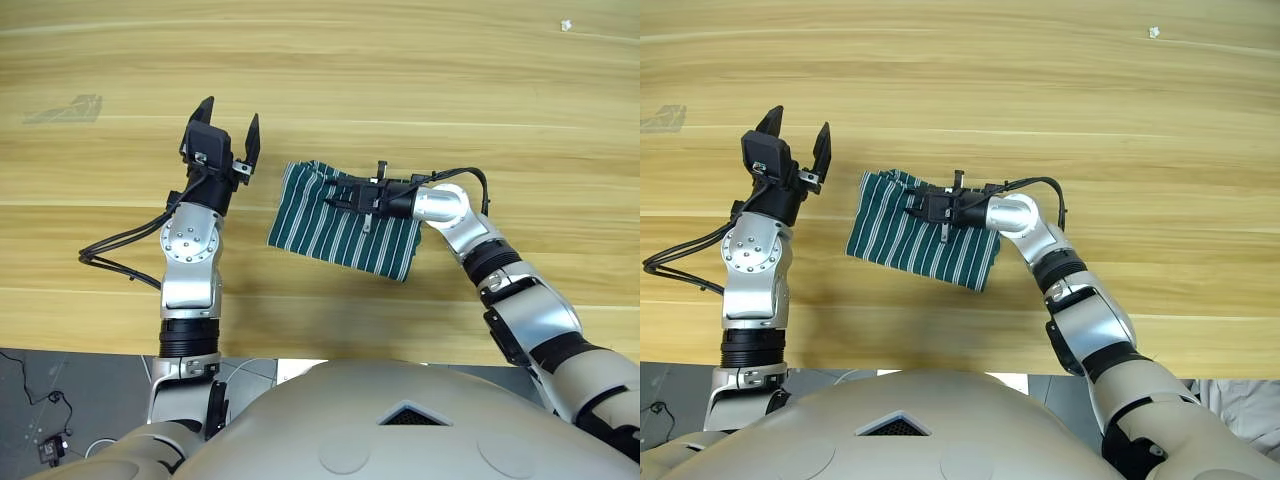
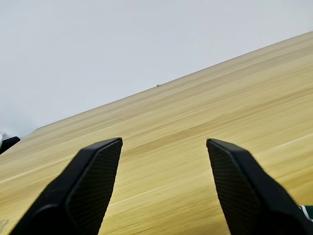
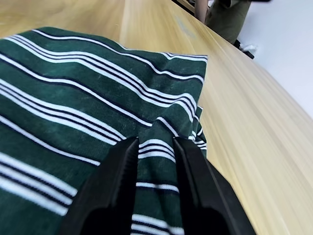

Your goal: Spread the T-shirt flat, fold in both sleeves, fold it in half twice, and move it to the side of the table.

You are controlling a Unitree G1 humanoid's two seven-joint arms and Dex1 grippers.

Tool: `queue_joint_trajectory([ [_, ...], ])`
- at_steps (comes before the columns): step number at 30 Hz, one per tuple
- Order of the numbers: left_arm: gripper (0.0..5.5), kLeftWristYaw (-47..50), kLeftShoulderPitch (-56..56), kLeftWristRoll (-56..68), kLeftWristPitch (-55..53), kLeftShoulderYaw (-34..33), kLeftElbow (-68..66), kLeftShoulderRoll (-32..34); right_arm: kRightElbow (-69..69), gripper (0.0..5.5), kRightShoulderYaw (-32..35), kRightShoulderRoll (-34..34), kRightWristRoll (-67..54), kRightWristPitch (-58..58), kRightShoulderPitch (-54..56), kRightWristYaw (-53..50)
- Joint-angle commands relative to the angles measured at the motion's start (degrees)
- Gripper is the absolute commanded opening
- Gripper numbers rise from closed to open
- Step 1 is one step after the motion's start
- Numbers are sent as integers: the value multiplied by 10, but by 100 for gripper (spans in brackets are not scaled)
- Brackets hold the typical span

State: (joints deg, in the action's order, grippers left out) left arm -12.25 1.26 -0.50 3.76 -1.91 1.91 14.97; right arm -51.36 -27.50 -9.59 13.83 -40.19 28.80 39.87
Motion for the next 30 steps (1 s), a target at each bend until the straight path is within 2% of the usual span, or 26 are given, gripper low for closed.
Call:
queue_joint_trajectory([
  [1,320,5,8,-7,-1,5,-10,-5,-57,131,1,-21,45,59,-5,-62],
  [3,320,6,10,-4,2,5,-12,-8,-96,131,36,-19,28,116,15,-126],
  [8,320,9,24,-7,5,7,-1,-13,-142,131,192,-16,-84,223,22,-304],
  [12,320,12,48,-9,3,8,29,-17,-33,131,277,-25,-140,265,-85,-370],
  [17,320,17,74,-13,-4,13,57,-25,266,131,308,-39,-152,359,-305,-373],
  [21,320,22,85,-16,-4,23,64,-34,421,131,312,-37,-164,433,-384,-360],
  [24,320,27,89,-19,-3,32,67,-44,512,131,316,-36,-154,441,-373,-371],
  [30,320,38,93,-19,-1,47,70,-69,526,131,344,-53,-122,356,-282,-399],
])
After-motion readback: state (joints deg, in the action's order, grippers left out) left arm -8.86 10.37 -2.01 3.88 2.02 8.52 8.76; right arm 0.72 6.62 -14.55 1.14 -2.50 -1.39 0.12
